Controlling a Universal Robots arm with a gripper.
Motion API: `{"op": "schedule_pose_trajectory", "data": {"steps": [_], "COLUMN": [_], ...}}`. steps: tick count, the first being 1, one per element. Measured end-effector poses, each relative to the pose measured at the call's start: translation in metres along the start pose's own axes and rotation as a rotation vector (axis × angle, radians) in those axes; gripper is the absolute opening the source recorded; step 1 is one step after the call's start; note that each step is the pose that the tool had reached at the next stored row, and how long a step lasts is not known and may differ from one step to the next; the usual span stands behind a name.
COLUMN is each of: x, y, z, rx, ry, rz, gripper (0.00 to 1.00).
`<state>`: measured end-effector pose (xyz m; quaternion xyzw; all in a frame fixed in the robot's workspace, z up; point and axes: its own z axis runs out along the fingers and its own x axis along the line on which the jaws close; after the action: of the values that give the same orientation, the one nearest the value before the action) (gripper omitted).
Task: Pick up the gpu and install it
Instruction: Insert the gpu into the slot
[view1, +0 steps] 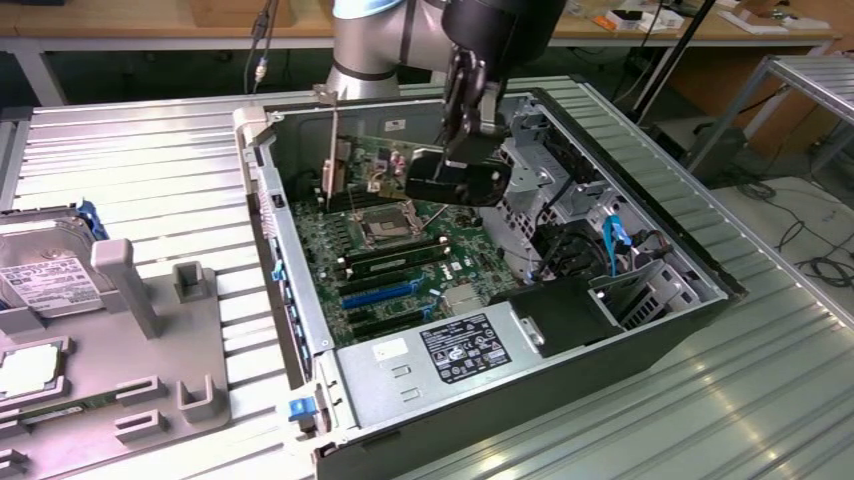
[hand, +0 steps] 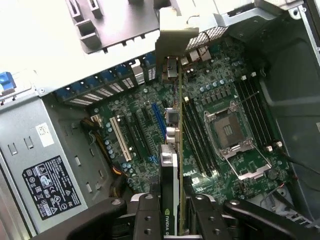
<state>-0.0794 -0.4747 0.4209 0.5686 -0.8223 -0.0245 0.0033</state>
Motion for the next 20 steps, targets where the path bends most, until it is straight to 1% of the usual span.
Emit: {"op": "schedule_pose_trajectory", "data": {"steps": [2,4,7,20], "x": [-0.0003,-0.0008,-0.0014,-0.0033], "y": [-0.0009,-0.0022,-0.0036,-0.0087], "z": [0.0,-0.0001,-0.0001,-0.0003], "rx": [-0.0008,-0.0019,-0.0031,-0.0073], "ry": [0.0015,0.0037,0.006,0.0144], "rz": [-0.033,-0.085,-0.136,-0.324], "gripper": [0.27,0.27,0.27,0.27]}}
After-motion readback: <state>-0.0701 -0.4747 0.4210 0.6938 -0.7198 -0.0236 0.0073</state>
